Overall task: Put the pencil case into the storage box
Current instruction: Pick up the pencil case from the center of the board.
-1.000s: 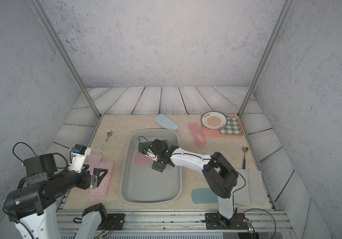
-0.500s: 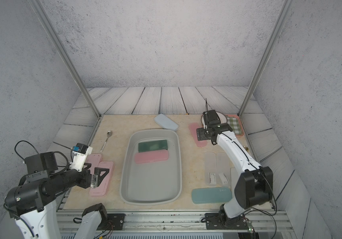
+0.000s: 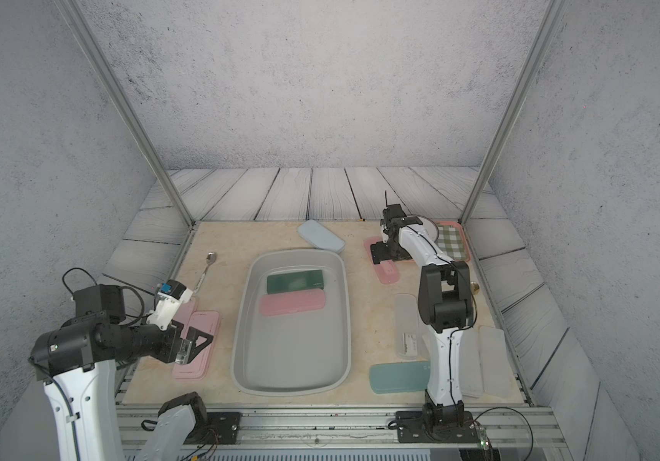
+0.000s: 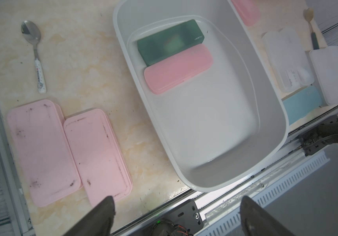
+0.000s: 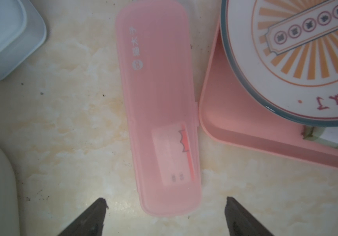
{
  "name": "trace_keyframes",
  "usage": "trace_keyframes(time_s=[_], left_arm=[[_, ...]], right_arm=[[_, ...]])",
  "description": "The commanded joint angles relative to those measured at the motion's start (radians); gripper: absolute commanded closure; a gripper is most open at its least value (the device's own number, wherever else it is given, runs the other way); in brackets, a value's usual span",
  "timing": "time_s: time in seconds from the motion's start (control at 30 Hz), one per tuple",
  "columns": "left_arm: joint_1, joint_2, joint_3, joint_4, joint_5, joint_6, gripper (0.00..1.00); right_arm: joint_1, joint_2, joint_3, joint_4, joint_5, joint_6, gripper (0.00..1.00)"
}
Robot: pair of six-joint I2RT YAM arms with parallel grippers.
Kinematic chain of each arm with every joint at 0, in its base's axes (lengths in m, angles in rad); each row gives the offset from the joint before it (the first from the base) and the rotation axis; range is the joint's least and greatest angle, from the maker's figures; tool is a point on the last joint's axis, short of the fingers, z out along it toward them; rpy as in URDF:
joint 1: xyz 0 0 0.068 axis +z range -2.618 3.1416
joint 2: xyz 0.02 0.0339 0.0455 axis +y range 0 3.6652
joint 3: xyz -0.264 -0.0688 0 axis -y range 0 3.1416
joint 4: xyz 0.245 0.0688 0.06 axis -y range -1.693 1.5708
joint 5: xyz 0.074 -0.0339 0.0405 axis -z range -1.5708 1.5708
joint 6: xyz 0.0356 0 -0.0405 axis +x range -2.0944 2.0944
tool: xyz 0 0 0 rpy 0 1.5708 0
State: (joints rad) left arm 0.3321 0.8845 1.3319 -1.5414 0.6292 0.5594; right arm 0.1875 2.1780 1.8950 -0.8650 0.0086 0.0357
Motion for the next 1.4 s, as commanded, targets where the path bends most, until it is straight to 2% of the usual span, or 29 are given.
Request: trace_keyframes(time_s=[0.0,0.03,0.13,0.17,0.3,0.5,0.67,0.8,0.97,1.17,1.37], left_arm=[[-0.039,0.072,0.032,0.046,0.161,-0.059,0.04],[-0.083,0.089,0.023,0.073,0.171,-0.093,0.04],[-0.28,0.095,-0.034,0.182,0.056,-0.178,0.0],[-0.3,0.1,-0.045,0.187,0.043,-0.168,0.0],[-0.326,0.12,-0.072,0.191,0.007,-0.16,0.0],[-0.326,0.131,-0.072,0.186,0.021,-0.159,0.0],[-0.323,0.133,-0.071,0.183,0.031,-0.157,0.0],[-0.305,0.132,-0.076,0.176,0.081,-0.149,0.0],[-0.28,0.104,-0.097,0.205,0.072,-0.16,0.0],[-0.262,0.096,-0.099,0.207,0.07,-0.162,0.0],[-0.24,0.085,-0.099,0.207,0.077,-0.161,0.0]], right_arm=[[0.0,0.097,0.064,-0.063,0.023,-0.02,0.07],[0.001,0.12,0.082,-0.07,0.03,-0.023,0.06],[0.001,0.167,0.114,-0.086,0.025,-0.027,0.06],[0.0,0.179,0.117,-0.088,0.018,-0.027,0.05],[0.001,0.203,0.108,-0.075,0.0,-0.028,0.05],[0.002,0.228,0.117,-0.06,-0.005,-0.028,0.06],[0.004,0.244,0.147,-0.07,0.032,-0.026,0.16],[0.004,0.213,0.107,-0.038,0.037,-0.034,0.23],[0.02,0.053,-0.064,0.057,0.007,-0.027,0.28],[0.045,-0.237,-0.3,0.113,-0.013,0.027,0.3],[0.107,-0.583,-0.516,0.114,-0.159,0.06,0.3]])
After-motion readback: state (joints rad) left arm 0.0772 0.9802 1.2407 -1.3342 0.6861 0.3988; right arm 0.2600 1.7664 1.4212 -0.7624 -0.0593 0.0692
